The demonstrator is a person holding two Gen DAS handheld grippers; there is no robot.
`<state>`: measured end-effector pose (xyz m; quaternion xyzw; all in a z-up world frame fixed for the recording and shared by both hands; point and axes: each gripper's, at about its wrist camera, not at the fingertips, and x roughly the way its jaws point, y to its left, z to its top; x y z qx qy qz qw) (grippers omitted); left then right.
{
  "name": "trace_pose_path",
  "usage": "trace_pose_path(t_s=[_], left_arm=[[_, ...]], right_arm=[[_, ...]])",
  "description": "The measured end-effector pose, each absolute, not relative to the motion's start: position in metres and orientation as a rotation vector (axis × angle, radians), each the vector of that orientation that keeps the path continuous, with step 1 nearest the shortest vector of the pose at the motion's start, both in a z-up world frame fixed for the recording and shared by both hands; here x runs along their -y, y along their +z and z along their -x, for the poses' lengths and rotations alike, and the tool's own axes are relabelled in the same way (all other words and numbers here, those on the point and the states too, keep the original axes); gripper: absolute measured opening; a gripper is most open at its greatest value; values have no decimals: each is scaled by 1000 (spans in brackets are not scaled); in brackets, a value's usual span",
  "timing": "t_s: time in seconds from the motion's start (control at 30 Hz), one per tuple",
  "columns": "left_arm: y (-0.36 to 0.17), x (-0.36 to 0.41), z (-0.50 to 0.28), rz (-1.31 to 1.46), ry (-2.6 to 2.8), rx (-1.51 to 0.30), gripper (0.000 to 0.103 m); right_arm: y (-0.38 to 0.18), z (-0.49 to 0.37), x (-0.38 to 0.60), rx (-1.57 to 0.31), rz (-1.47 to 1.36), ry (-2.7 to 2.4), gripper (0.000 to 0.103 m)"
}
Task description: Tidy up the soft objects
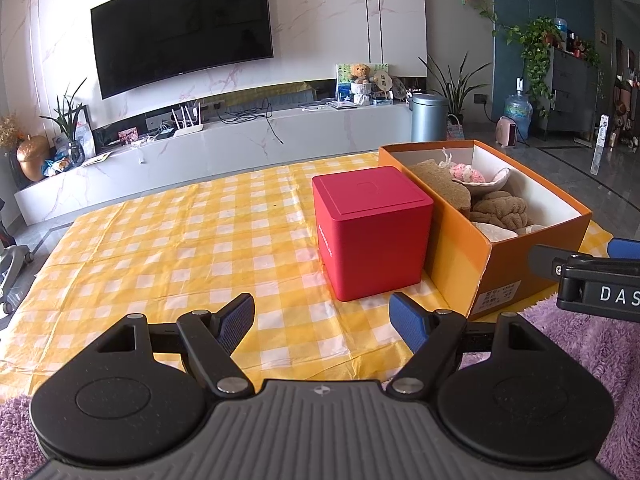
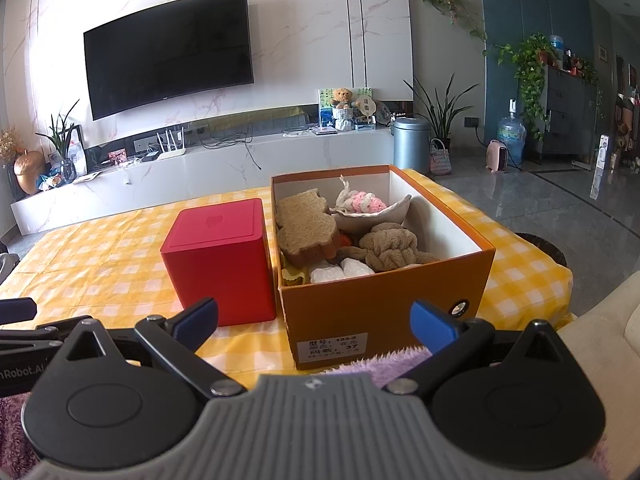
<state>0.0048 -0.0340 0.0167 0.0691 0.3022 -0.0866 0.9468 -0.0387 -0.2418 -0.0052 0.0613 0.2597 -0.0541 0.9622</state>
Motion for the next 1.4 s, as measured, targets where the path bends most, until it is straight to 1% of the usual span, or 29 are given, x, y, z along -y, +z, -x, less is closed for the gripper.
trace_pose_path(t_s=[1.4], left_arm=[[19, 31, -3, -152, -175, -603, 90]], right_arm=[[-5, 39, 241, -525, -133, -106, 100]])
